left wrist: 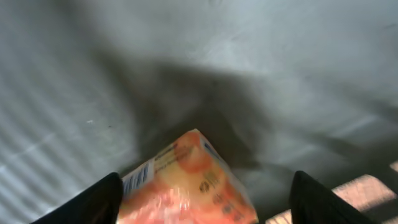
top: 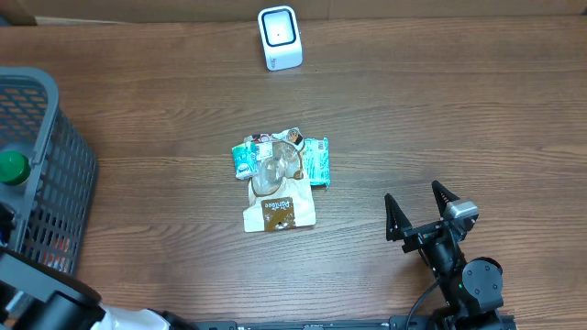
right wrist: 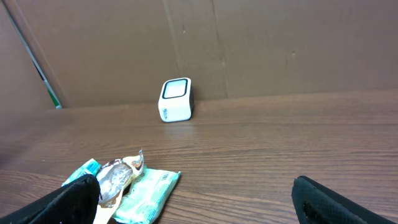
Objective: Scan the item barcode
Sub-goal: 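Reach the left gripper into the basket toward the orange box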
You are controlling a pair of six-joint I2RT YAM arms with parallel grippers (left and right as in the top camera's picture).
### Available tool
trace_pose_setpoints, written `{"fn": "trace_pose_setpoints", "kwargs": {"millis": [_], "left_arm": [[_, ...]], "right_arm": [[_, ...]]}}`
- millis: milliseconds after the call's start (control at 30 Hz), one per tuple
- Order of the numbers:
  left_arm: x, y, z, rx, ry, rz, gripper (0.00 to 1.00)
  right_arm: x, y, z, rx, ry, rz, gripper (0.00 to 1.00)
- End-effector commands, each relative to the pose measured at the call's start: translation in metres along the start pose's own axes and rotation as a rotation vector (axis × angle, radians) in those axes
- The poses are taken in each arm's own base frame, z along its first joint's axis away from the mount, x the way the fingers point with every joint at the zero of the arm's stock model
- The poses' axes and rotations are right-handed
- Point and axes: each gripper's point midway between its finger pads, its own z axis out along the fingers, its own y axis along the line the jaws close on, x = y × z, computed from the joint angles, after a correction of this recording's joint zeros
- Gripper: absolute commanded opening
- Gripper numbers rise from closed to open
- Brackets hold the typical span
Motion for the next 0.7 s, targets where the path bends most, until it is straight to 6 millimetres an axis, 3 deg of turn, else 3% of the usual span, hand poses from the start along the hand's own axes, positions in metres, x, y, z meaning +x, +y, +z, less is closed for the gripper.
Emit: {"fn": "trace_pose_setpoints", "kwargs": {"millis": [0,67,200,367,500,633,667], "left_arm": [[0.017,0.000,0.027,0.001,0.105,0.020,0.60],[0.018,0.000,0.029,0.000,0.111,0.010,0.49],[0.013,0.000,0.027,0.000,0.098,0.011,0.06],[0.007,-0.001,0.012,0.000,0.106,0.010,0.04],[-0.009,-0.002,-0.024,-0.018,0.089,-0.054,0.04],[-0.036,-0.009,-0.081,0.004,0.003,-0.156,0.04],[-0.049,-0.018,-0.112,0.048,-0.061,-0.195,0.04]], "right_arm": [[0.002,0.000,0.000,-0.002,-0.002,-0.005,1.00],[0.002,0.000,0.000,-0.002,-0.002,-0.005,1.00],[0.002,0.000,0.000,-0.002,-0.002,-0.005,1.00],[0.002,0.000,0.000,-0.002,-0.002,-0.005,1.00],[0.002,0.000,0.000,-0.002,-0.002,-0.005,1.00],[0.002,0.000,0.000,-0.002,-0.002,-0.005,1.00],[0.002,0.000,0.000,-0.002,-0.002,-0.005,1.00]]}}
